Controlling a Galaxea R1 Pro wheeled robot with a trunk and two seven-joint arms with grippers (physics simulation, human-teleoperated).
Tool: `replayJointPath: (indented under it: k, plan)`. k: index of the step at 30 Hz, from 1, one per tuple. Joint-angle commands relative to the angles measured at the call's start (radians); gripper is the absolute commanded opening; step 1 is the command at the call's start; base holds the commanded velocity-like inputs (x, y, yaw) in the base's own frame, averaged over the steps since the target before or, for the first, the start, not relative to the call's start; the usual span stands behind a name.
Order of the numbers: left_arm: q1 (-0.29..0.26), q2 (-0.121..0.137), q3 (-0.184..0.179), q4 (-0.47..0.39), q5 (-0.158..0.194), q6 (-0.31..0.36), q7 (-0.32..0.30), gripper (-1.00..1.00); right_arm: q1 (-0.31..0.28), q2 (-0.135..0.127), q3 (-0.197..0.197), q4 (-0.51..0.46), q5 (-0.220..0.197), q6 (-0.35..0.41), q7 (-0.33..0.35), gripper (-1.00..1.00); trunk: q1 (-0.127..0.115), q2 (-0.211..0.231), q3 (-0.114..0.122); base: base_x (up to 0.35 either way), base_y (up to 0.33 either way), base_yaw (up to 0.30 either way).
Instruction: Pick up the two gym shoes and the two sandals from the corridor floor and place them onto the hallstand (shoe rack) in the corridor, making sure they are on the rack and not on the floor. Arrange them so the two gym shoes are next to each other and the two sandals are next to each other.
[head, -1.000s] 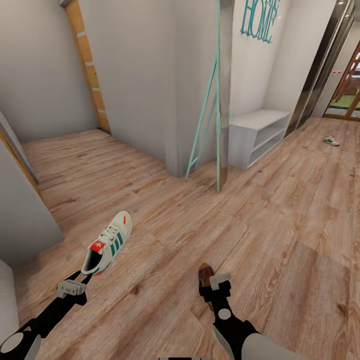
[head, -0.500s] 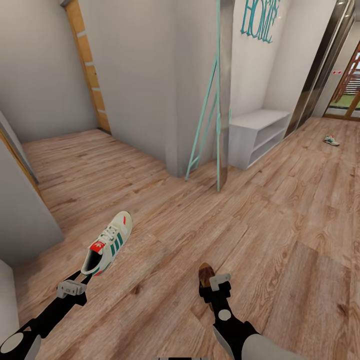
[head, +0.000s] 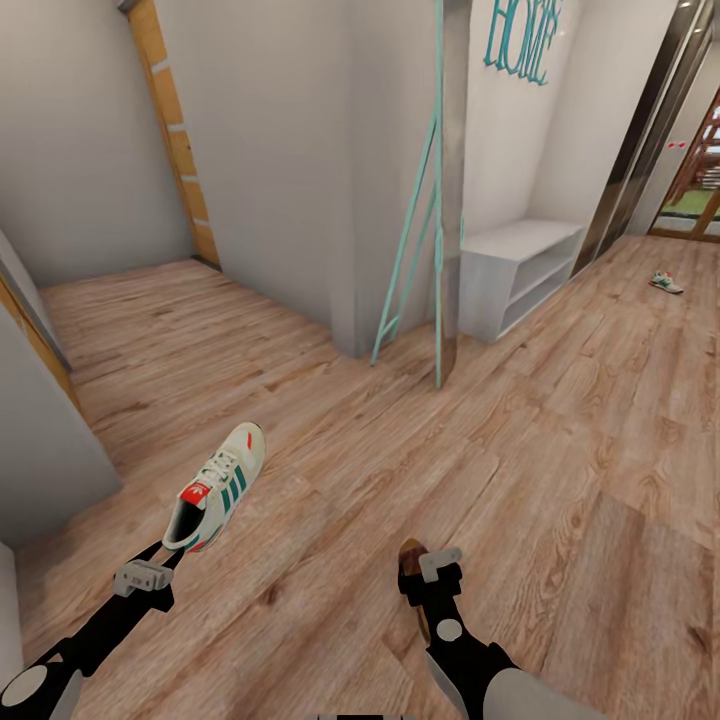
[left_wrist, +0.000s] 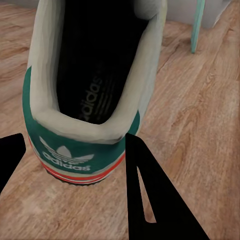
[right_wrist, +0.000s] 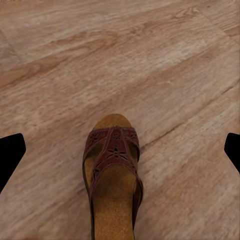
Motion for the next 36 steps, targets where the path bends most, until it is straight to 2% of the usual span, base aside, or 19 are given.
replayJointPath:
  k: [1,26,36]
  plan:
    - [-0.001,0.000,0.001,0.001,0.007,0.001,-0.007,-1.00,-0.001,0.000,0.006,0.001,0.005,0.000,-0.009,1.00,0.000,0.000,-0.001,0.030,0.000,0.000]
    - [-0.001,-0.001,-0.001,0.002,0.010,0.001,-0.007,-1.00,-0.001,0.000,0.006,0.001,0.005,0.000,-0.009,1.00,0.000,0.000,-0.001,0.016,0.000,0.000]
    - [-0.001,0.000,0.001,0.002,0.010,0.003,-0.006,-1.00,-0.001,0.000,0.006,0.001,0.005,0.000,-0.010,1.00,0.004,-0.003,-0.039,0.000,0.000,0.000]
